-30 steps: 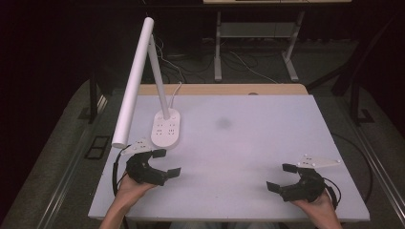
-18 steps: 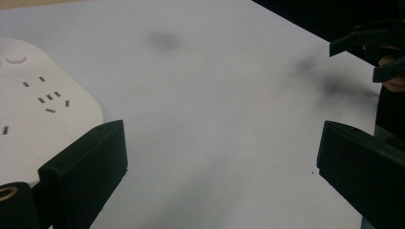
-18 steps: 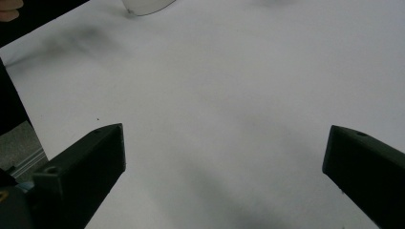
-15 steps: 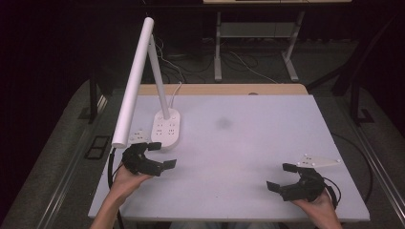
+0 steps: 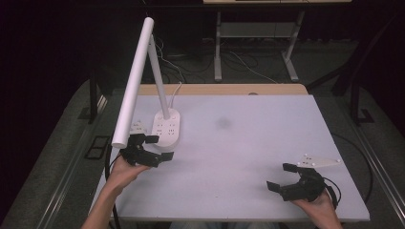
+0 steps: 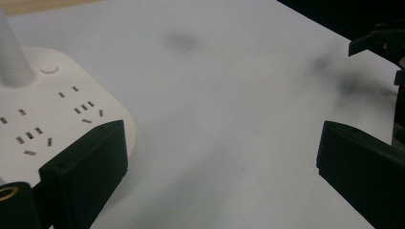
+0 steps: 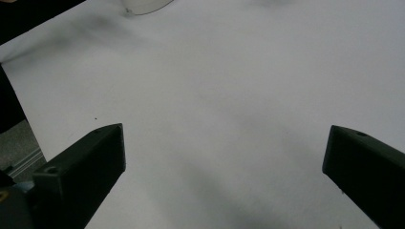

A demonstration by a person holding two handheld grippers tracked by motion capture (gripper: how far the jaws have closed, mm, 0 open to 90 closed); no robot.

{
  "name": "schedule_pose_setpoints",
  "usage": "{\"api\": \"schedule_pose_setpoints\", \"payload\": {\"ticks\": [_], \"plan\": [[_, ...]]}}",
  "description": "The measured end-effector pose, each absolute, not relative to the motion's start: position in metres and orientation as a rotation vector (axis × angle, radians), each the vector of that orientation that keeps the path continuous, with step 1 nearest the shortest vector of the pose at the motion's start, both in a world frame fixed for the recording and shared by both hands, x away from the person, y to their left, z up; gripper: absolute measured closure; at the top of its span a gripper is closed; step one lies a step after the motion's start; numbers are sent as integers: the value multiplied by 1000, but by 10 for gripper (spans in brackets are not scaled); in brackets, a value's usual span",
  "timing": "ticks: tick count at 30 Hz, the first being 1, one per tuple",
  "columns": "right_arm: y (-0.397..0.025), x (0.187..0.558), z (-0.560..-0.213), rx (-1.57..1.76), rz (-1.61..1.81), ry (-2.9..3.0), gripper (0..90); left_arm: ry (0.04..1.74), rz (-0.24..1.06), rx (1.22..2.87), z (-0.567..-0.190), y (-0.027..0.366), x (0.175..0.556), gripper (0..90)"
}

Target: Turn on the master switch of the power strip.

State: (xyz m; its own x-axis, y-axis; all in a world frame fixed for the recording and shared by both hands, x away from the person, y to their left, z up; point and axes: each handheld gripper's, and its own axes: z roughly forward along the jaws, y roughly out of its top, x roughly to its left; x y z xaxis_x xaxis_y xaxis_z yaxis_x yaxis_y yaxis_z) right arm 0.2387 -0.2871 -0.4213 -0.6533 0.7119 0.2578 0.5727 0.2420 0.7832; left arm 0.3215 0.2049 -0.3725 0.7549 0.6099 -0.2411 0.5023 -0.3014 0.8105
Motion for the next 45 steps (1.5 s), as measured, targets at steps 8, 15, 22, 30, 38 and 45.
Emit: {"api": "schedule_pose_setpoints", "payload": {"ticks": [8, 15, 22, 30, 38, 45], "plan": [[-287, 239, -422, 1228, 1374, 2355, 2, 863, 144, 1970, -371, 210, 330, 24], [-288, 239, -422, 1229, 1371, 2356, 2, 872, 148, 1976, -367, 213, 338, 24], [-287, 239, -423, 1224, 1365, 2361, 2, 886, 151, 1994, -364, 214, 349, 26], [-287, 239, -424, 1232, 1363, 2364, 2, 900, 162, 2018, -358, 216, 362, 30], [-288, 239, -424, 1231, 1363, 2362, 2, 916, 182, 2023, -354, 218, 376, 38], [-289, 238, -423, 1227, 1366, 2360, 2, 951, 200, 2058, -353, 223, 389, 41]]}}
